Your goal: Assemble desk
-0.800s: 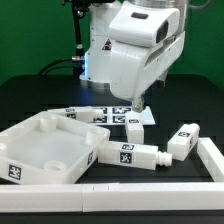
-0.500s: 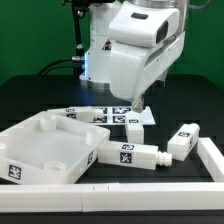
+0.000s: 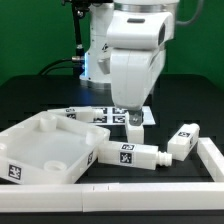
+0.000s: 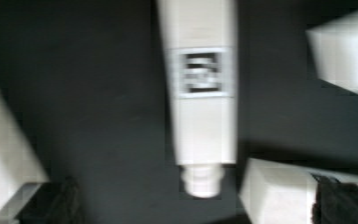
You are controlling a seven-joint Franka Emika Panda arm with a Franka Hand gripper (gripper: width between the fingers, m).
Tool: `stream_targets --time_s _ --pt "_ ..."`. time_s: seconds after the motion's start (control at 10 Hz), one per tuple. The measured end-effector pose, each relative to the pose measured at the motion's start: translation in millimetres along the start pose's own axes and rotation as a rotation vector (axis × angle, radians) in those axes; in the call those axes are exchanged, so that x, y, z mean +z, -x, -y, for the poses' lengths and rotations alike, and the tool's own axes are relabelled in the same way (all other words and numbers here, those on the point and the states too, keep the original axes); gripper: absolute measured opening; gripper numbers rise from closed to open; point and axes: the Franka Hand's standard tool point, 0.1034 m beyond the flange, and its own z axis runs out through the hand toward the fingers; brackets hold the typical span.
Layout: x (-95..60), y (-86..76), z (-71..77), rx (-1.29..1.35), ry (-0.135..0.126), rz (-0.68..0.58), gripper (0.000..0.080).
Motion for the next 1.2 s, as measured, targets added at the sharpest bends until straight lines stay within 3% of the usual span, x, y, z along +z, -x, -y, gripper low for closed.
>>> stream_targets --time_s 0.1,0.4,0.6,0.7,1.0,1.2 --pt "-0.5 3.8 5.7 0.048 -0.045 0.018 0.065" --pt "6.4 3.8 7.0 0.048 -0.046 0.014 0.065" --pt "41.3 13.5 16.3 0.048 -0.039 -0.001 0.065" --pt "53.5 16.6 14.2 0.042 -0.029 -0.008 0.065" --pt "72.8 23.6 11.3 0.04 -0.011 -0.021 0.065" --pt "83.6 26.8 15.5 0.045 -0.029 -0.018 0.065"
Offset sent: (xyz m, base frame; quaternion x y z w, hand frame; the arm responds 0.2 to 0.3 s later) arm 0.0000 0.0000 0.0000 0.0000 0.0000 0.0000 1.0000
